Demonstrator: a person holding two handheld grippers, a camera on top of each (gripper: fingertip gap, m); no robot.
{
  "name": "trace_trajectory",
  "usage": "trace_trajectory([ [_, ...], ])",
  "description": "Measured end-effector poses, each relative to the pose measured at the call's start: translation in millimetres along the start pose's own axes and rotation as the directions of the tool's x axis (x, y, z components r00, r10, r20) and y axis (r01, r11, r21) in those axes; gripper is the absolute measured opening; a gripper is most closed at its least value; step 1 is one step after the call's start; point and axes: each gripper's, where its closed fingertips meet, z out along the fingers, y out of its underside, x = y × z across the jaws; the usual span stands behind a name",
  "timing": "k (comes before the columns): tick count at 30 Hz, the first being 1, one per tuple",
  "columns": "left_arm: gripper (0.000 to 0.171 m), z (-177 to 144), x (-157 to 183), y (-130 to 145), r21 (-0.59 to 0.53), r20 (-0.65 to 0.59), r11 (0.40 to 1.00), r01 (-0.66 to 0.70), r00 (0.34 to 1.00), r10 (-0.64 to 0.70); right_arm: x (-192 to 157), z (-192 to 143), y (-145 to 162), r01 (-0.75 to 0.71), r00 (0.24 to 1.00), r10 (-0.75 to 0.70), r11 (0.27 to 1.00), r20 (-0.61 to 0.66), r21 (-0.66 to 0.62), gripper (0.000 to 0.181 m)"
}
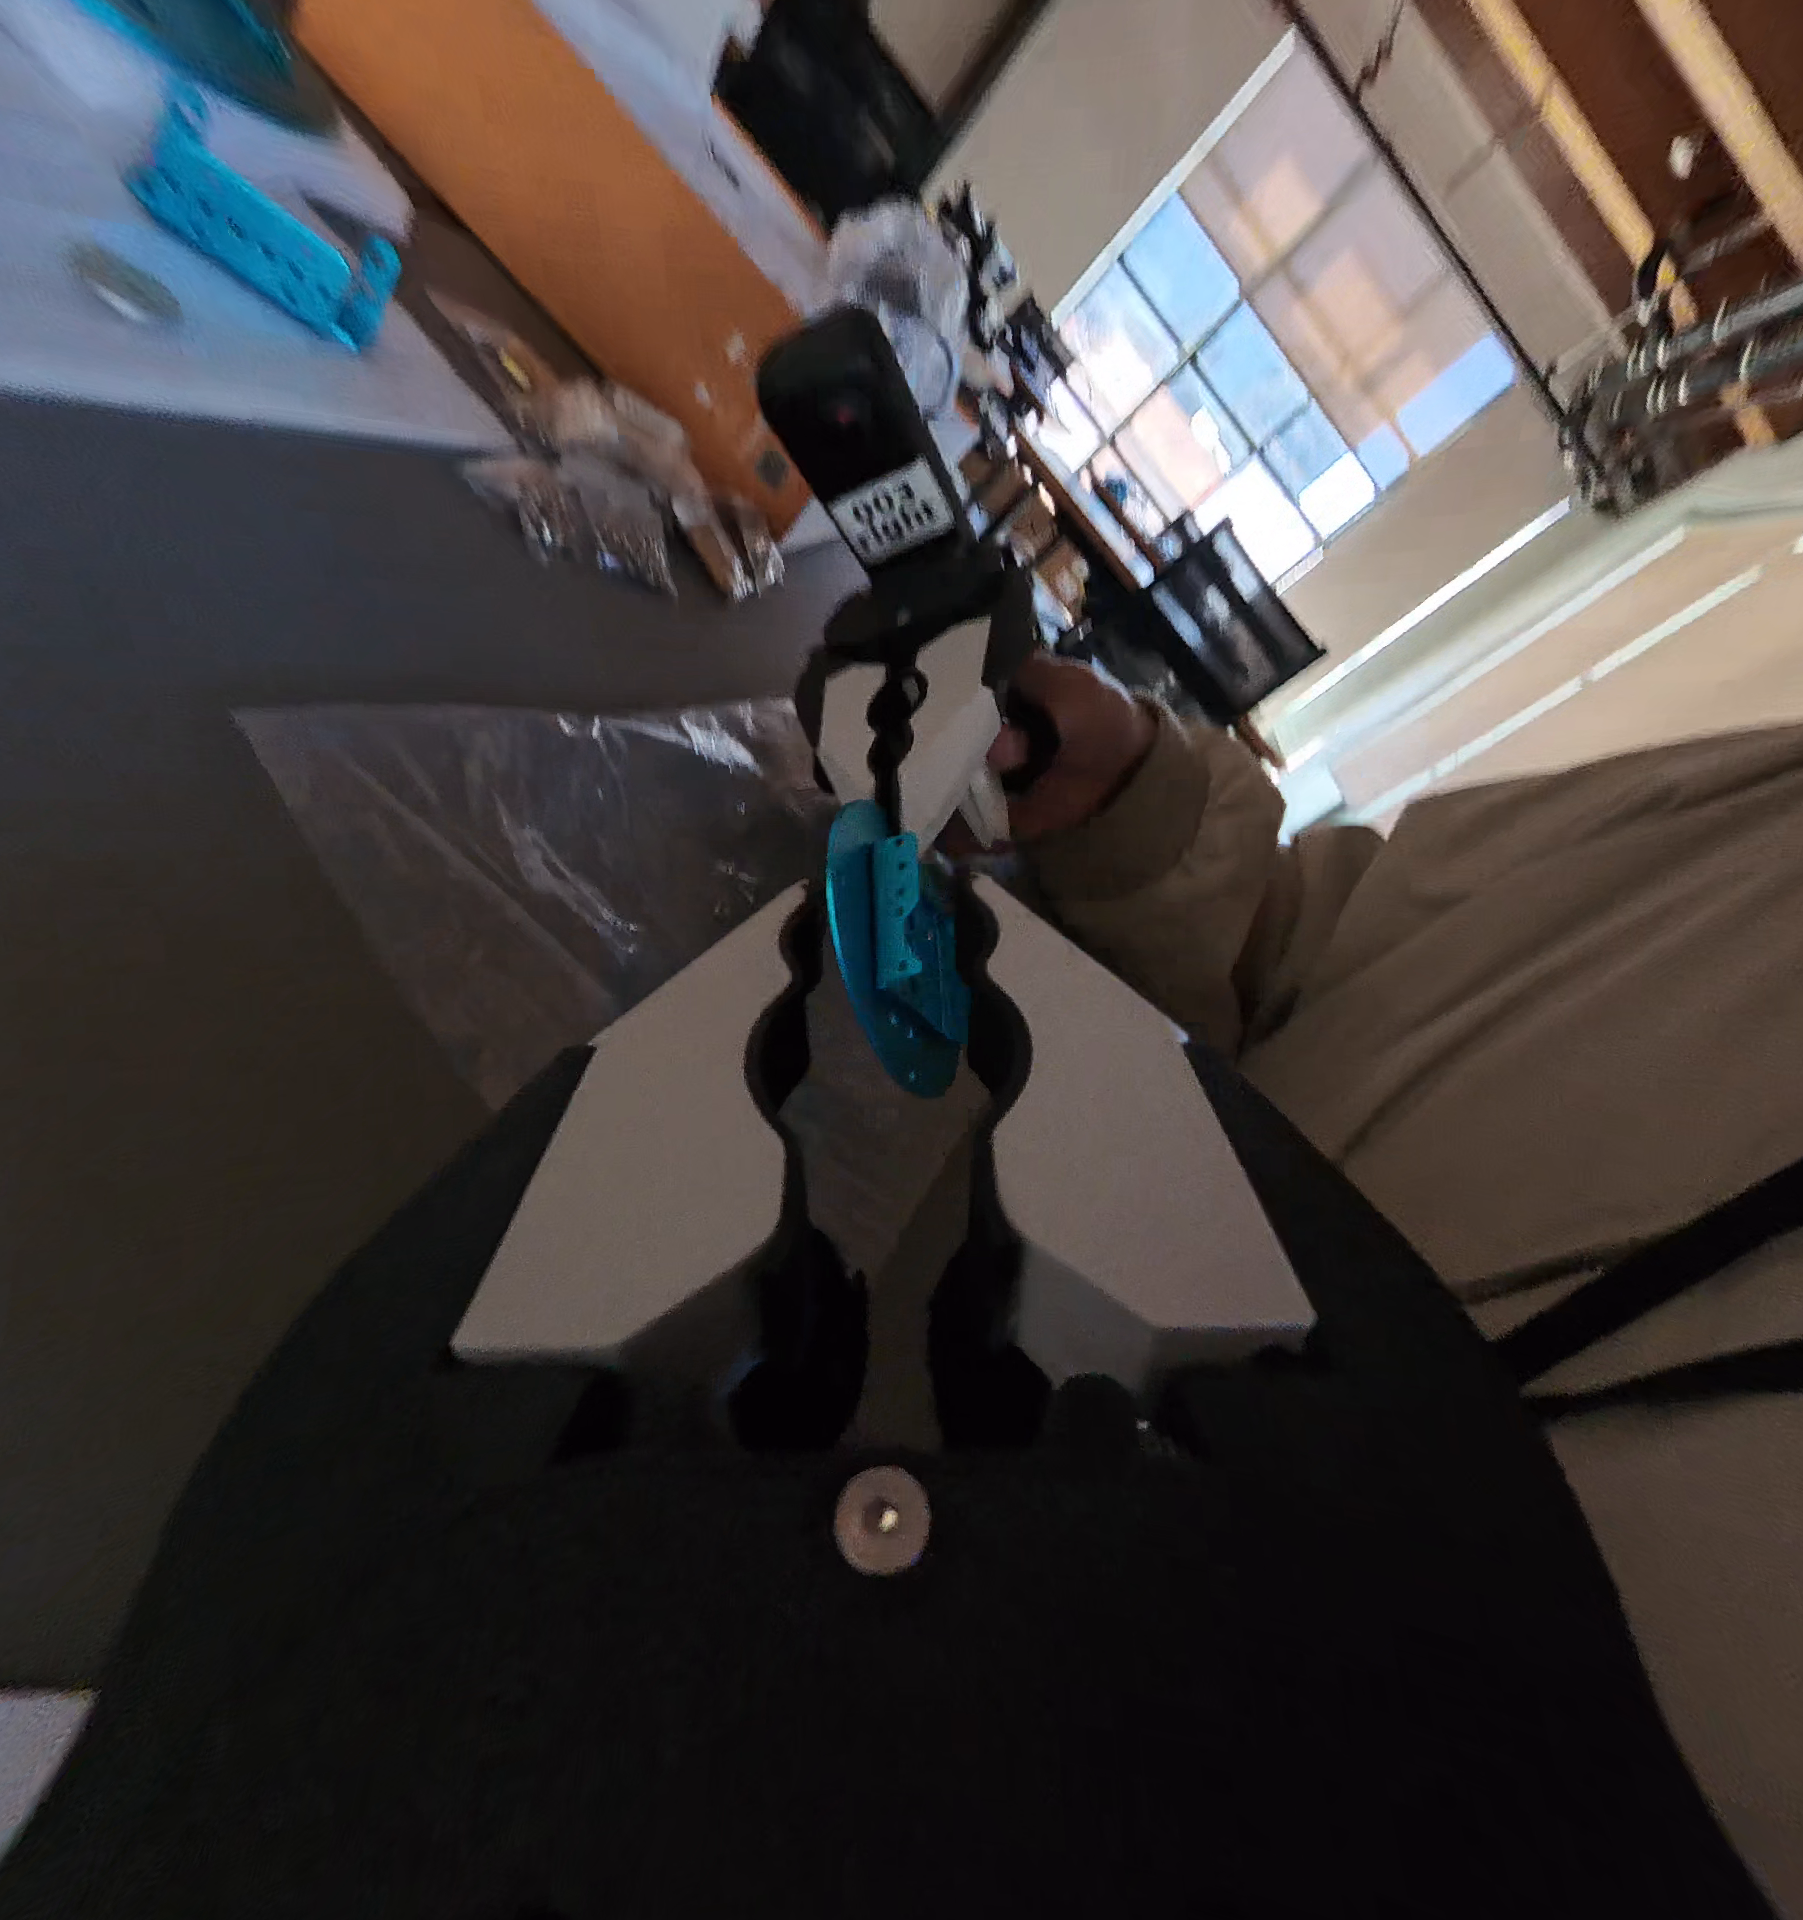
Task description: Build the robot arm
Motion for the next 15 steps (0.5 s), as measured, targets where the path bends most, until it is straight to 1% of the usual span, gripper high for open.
trace_trajectory([
  [1,0.024,-2,2,-5,0.046,0.016,0.999,0.004,1.0,-0.005,-6,-4,-5,0.002,1.0,-0.003,0.999,0.018,0.049,0.0],
  [3,0.026,2,4,-4,0.095,0.041,0.995,0.028,0.999,-0.032,-18,-13,-14,0.007,0.999,-0.014,0.989,0.049,0.147,0.0],
  [7,0.027,25,16,3,0.163,-0.037,0.972,0.167,0.986,-0.163,-25,-25,-16,0.099,0.995,-0.09,0.959,-0.045,0.267,0.0],
  [9,0.026,34,15,5,0.185,-0.059,0.958,0.221,0.975,-0.214,-28,-28,-15,0.127,0.991,-0.11,0.944,-0.073,0.305,0.0],
  [11,0.025,40,8,8,0.2,-0.032,0.951,0.235,0.972,-0.234,-29,-29,-13,0.143,0.989,-0.121,0.937,-0.089,0.318,0.0],
  [13,0.018,43,8,7,0.201,-0.02,0.953,0.228,0.973,-0.228,-26,-29,-11,0.148,0.987,-0.121,0.936,-0.103,0.318,0.0],
  [15,0.018,46,6,9,0.196,0.025,0.96,0.201,0.977,-0.21,-23,-29,-10,0.144,0.988,-0.115,0.938,-0.108,0.315,0.0],
])
